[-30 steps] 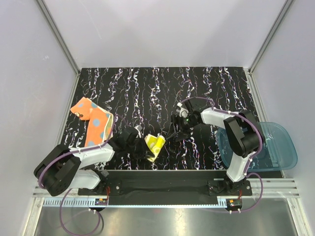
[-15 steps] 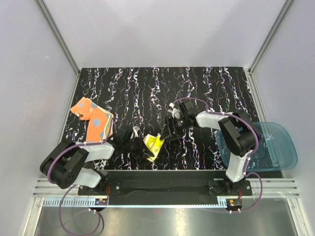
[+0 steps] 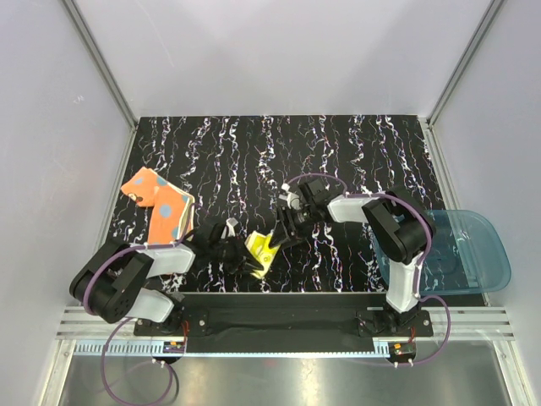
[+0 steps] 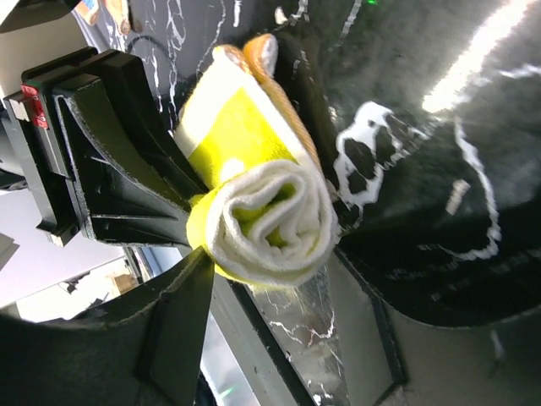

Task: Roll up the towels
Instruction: Roll the towel

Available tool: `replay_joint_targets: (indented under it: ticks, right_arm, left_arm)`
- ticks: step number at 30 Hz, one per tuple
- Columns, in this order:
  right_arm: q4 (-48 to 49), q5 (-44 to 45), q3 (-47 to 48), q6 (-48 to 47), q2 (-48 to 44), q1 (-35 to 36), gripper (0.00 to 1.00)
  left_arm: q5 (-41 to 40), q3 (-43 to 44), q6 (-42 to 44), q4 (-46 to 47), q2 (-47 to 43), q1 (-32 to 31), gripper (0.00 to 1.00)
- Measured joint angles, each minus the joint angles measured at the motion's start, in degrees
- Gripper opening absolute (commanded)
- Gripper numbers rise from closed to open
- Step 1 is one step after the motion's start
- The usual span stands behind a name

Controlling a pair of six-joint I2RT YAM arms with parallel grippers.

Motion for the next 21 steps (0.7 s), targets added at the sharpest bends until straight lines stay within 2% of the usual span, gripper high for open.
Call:
replay_joint_targets:
  ticks: [11, 13, 14, 15, 18, 19, 21]
  right_arm:
    - [4.52, 0.00, -0.02, 2.16, 1.75, 2.21, 0.40]
    - [4.85, 0.24, -0.02, 2.86, 1.75, 2.40, 0.38]
    - [4.87, 0.33, -0.02, 2.99, 1.75, 2.51, 0.36]
    - [4.81, 0.44, 0.00, 3.26, 1.75, 2.64, 0.35]
    - [3.91, 1.44, 0.11, 3.91, 1.75, 3.02, 0.32]
    - [3.39, 1.68, 0.31, 4.15, 1.75, 3.10, 0.31]
    - [2.19, 2.36, 0.96, 4.57, 1.75, 3.32, 0.30]
  left_arm:
    - [1.07, -0.42, 0.68, -0.81, -0.46, 0.76, 0.00]
    - [0.83, -0.24, 1.38, -2.03, -1.05, 0.76, 0.10]
    - [0.63, -0.09, 1.81, -2.82, -1.40, 0.76, 0.10]
    - [0.02, 0.24, 2.49, -4.35, -2.03, 0.76, 0.19]
    - [-2.58, 1.31, 4.76, -9.22, -4.50, 0.76, 0.29]
    - [-3.65, 1.55, 5.42, -10.84, -5.40, 0.76, 0.36]
    - [-5.42, 2.05, 6.69, -13.60, -6.88, 0.76, 0.41]
